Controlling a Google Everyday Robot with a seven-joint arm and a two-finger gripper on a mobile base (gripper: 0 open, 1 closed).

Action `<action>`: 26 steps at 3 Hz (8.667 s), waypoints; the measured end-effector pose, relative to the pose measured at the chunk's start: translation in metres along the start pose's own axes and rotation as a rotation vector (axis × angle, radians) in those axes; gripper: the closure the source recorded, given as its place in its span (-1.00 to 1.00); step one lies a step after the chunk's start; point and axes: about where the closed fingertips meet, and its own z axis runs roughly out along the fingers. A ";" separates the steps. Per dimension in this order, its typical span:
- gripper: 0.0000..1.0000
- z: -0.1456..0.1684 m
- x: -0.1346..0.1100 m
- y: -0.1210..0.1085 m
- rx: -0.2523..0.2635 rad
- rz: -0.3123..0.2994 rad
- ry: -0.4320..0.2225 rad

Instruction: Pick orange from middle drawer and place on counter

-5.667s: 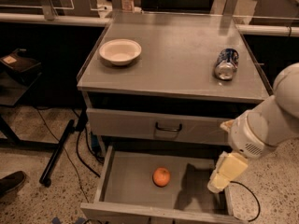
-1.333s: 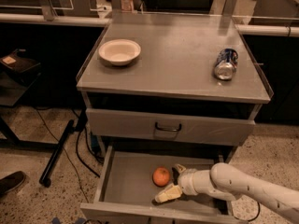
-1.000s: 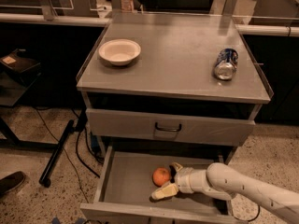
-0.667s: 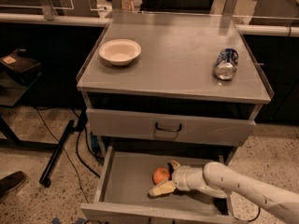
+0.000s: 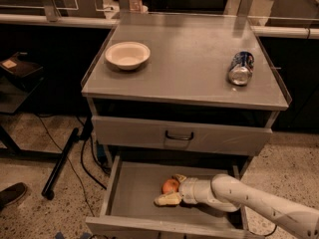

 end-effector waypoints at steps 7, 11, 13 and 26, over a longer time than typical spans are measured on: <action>1.00 -0.052 -0.035 0.032 0.062 0.055 -0.016; 1.00 -0.147 -0.127 0.088 0.079 -0.035 -0.049; 1.00 -0.224 -0.211 0.114 0.155 -0.170 -0.080; 0.47 -0.173 -0.473 0.038 -0.049 -0.456 -0.173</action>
Offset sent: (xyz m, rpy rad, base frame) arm 0.0000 0.0000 0.0000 0.0000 0.0000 0.0000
